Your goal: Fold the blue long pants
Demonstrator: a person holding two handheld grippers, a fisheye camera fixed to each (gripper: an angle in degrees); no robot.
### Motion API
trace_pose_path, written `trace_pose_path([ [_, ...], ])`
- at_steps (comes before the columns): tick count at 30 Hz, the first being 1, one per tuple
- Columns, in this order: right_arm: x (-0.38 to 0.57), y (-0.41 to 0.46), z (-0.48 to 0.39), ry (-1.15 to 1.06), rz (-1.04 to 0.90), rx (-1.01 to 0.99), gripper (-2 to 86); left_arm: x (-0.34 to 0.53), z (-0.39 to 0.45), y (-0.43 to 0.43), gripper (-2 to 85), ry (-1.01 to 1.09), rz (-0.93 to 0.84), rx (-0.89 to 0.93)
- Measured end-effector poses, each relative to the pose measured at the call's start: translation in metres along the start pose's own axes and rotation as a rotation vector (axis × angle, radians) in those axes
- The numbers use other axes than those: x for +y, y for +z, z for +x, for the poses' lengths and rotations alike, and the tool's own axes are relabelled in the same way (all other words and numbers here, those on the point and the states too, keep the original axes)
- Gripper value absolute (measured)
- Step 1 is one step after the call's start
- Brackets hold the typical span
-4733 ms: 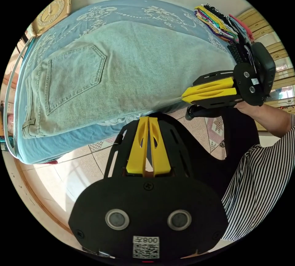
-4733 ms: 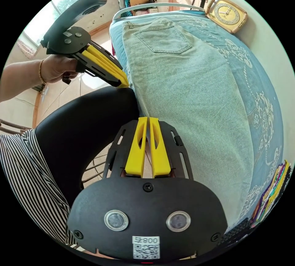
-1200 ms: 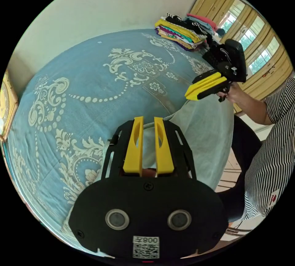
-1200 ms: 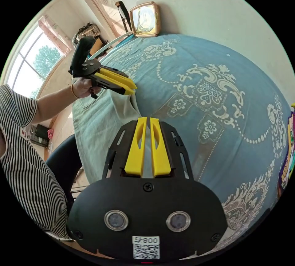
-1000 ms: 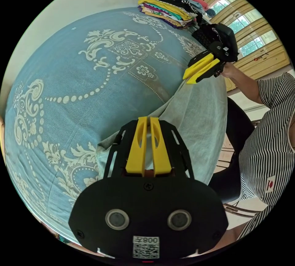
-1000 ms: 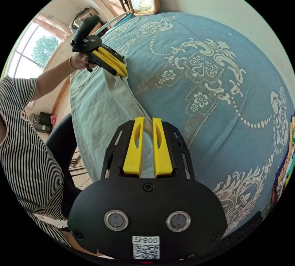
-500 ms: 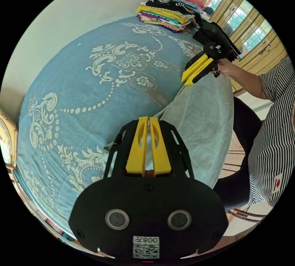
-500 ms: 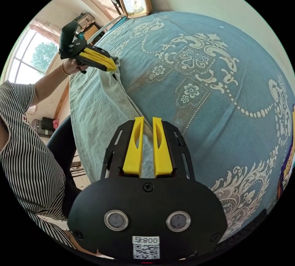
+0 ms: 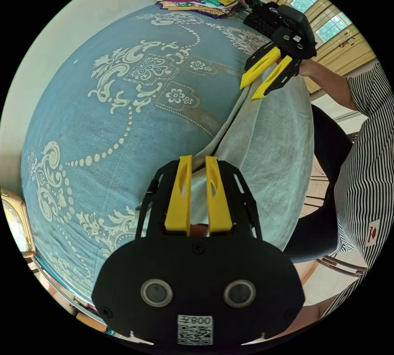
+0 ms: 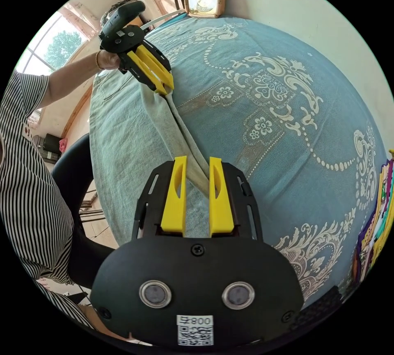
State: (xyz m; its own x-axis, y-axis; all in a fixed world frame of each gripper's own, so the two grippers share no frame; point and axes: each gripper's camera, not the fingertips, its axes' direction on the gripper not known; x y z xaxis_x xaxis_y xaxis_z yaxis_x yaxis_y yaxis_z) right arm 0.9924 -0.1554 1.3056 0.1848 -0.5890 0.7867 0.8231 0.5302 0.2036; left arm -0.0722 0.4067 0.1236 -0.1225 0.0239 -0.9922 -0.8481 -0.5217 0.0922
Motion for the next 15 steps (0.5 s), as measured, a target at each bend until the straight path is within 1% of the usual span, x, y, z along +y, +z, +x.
trace_pose_path([
  [3, 0.000, 0.003, 0.002, 0.020, -0.001, -0.027, 4.6, 0.006, 0.001, 0.003, 2.3, 0.001, -0.002, 0.019],
  [7, 0.005, 0.006, -0.001, 0.025, -0.005, -0.021, 1.9, 0.021, 0.004, -0.002, 0.7, -0.042, 0.038, -0.018],
  [11, 0.012, 0.000, -0.009, 0.048, 0.032, 0.029, 1.2, 0.042, 0.009, -0.010, 0.5, -0.077, 0.108, -0.076],
  [14, 0.015, 0.016, -0.006, 0.097, 0.019, 0.026, 1.3, 0.057, 0.011, 0.001, 0.6, -0.113, 0.081, -0.092],
  [15, 0.017, 0.020, 0.000, 0.128, 0.033, -0.002, 1.5, 0.061, 0.010, 0.001, 0.7, -0.127, 0.092, -0.091],
])
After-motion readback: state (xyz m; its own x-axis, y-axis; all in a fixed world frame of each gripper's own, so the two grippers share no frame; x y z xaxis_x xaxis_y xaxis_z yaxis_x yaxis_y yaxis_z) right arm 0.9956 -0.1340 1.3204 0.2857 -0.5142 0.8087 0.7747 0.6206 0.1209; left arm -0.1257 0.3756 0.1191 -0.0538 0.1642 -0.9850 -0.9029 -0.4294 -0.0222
